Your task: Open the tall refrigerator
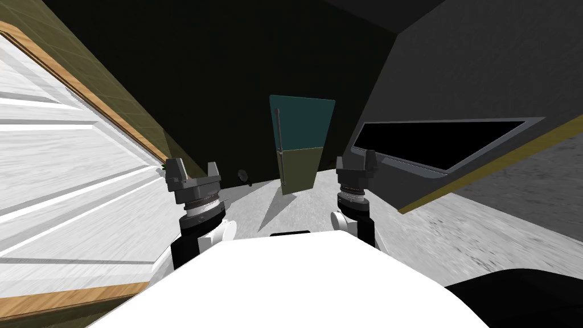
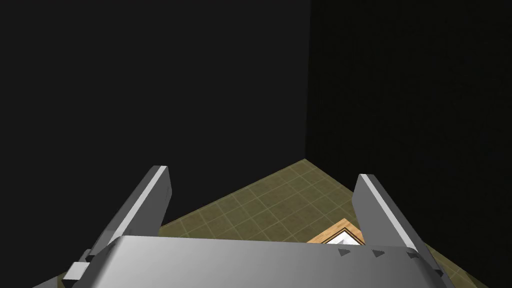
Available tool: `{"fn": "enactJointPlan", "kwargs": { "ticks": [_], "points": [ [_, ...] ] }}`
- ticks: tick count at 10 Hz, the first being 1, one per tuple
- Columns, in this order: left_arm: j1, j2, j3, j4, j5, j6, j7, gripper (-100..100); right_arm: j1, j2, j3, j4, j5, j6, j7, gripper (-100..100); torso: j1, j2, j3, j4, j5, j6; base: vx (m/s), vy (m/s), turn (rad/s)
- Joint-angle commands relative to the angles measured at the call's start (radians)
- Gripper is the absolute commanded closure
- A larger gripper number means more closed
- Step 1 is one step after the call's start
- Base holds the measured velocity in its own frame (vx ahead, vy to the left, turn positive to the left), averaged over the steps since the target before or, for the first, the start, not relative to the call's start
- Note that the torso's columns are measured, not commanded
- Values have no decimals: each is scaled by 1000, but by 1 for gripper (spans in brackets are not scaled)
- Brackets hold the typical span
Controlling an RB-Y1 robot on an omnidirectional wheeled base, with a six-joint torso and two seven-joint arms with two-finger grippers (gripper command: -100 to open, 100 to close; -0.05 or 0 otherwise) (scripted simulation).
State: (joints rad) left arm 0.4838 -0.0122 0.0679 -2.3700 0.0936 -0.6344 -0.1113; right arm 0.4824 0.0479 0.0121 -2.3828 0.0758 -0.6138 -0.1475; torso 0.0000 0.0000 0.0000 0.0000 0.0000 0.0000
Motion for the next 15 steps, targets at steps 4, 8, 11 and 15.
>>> {"fn": "enactJointPlan", "kwargs": {
  "ticks": [4, 8, 11, 15],
  "points": [
    [0, 0, 0, 0, 0, 0, 0, 0, 0, 0, 0, 0, 0, 0, 0, 0, 0, 248, -497, 248, 0, 0, 0, 0, 0],
    [0, 0, 0, 0, 0, 0, 0, 0, 0, 0, 0, 0, 0, 0, 0, 0, 0, 544, -1087, 544, 0, 0, 0, 0, 0],
    [0, 0, 0, 0, 0, 0, 0, 0, 3, -78, -9, -4, 30, 4, -2, -100, 1, 724, -1452, 724, 0, 0, 24, 21, -44],
    [0, 0, 0, 0, 0, 0, 0, 0, 9, -177, -31, -13, 106, 15, -10, -100, 1, 736, -1477, 737, 0, 0, 74, 62, -100]
  ]
}}
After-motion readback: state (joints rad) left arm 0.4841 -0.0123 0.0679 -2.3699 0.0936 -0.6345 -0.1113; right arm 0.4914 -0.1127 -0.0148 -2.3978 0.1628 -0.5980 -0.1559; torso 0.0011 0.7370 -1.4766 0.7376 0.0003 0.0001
